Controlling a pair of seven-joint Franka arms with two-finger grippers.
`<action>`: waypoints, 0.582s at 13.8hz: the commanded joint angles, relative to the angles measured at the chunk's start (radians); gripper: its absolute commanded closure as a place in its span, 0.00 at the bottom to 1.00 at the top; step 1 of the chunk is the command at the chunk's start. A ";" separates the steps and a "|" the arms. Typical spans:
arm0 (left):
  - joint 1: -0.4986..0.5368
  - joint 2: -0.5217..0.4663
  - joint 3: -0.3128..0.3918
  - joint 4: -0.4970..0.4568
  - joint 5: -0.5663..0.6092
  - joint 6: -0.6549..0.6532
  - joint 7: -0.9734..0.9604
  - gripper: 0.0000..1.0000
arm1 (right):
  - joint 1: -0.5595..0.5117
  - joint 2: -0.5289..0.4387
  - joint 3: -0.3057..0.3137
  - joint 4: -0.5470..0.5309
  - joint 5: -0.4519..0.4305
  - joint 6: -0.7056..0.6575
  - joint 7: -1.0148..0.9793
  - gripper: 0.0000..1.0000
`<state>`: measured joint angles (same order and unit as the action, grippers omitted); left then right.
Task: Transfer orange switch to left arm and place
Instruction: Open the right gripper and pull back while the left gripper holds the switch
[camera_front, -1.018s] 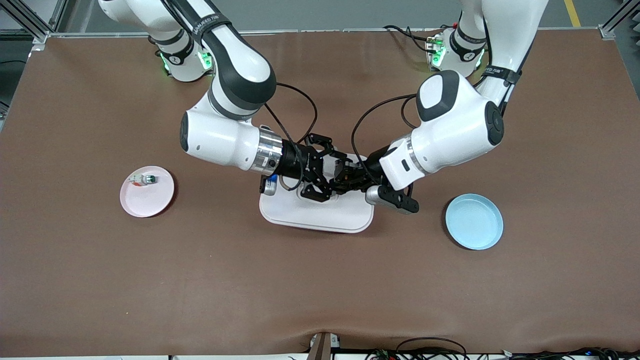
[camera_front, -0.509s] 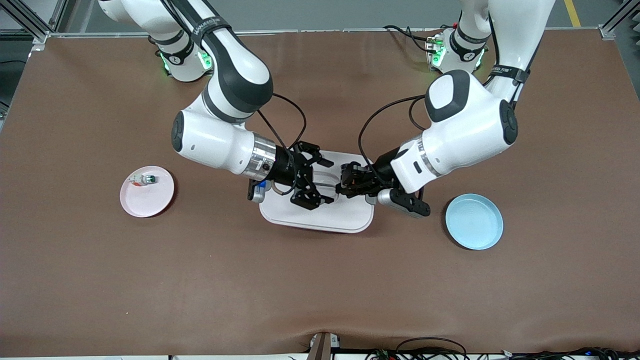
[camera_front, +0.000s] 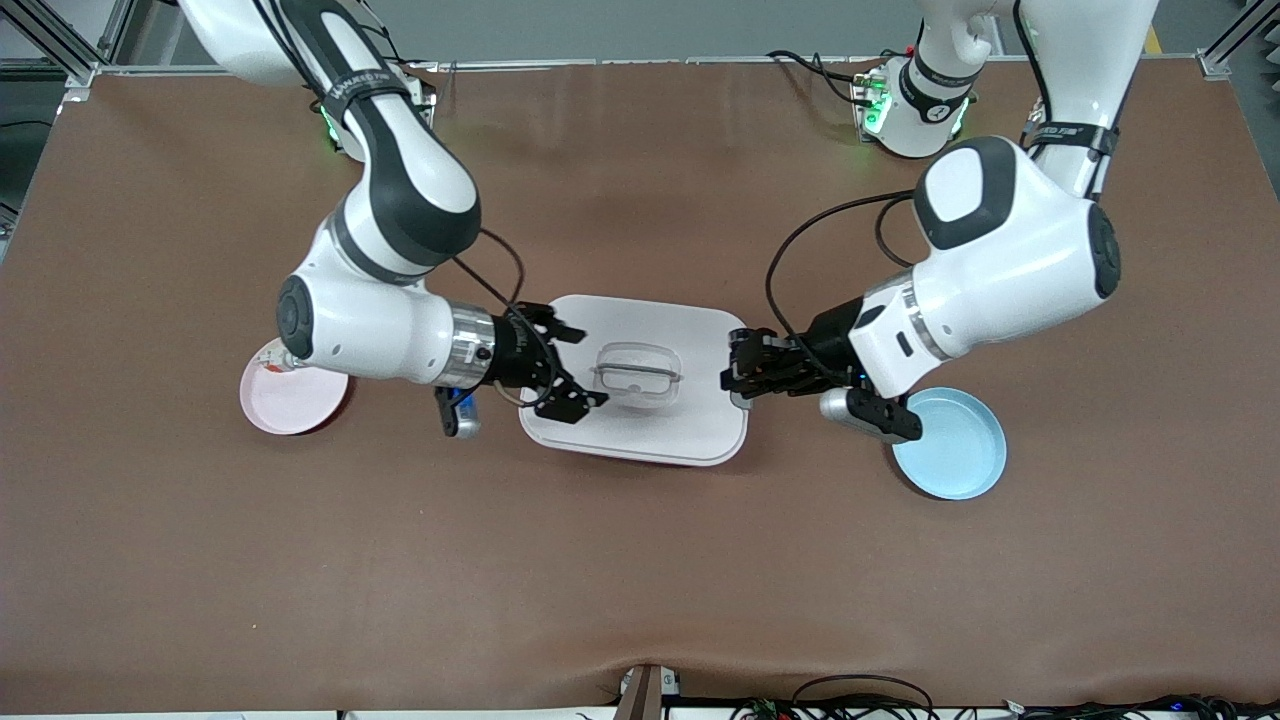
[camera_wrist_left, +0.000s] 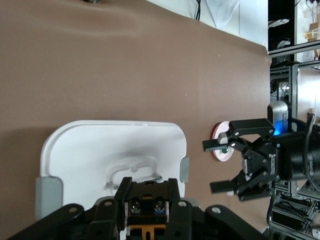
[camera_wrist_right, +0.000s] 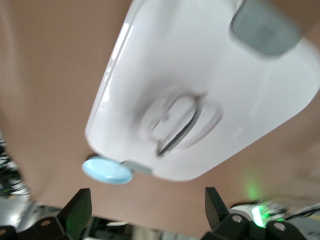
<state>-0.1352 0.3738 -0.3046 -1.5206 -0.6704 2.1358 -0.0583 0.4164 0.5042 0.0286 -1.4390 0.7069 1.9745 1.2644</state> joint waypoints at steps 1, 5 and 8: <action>0.048 -0.033 0.001 -0.018 -0.002 -0.104 0.038 1.00 | -0.056 -0.013 0.013 0.012 -0.098 -0.116 -0.121 0.00; 0.104 -0.053 0.002 -0.019 0.017 -0.204 0.064 1.00 | -0.155 -0.033 0.013 0.011 -0.190 -0.262 -0.403 0.00; 0.150 -0.073 0.001 -0.018 0.100 -0.321 0.123 1.00 | -0.226 -0.047 0.011 0.009 -0.279 -0.344 -0.584 0.00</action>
<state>-0.0147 0.3372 -0.3015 -1.5209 -0.6057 1.8767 0.0262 0.2329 0.4825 0.0243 -1.4234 0.4794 1.6693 0.7682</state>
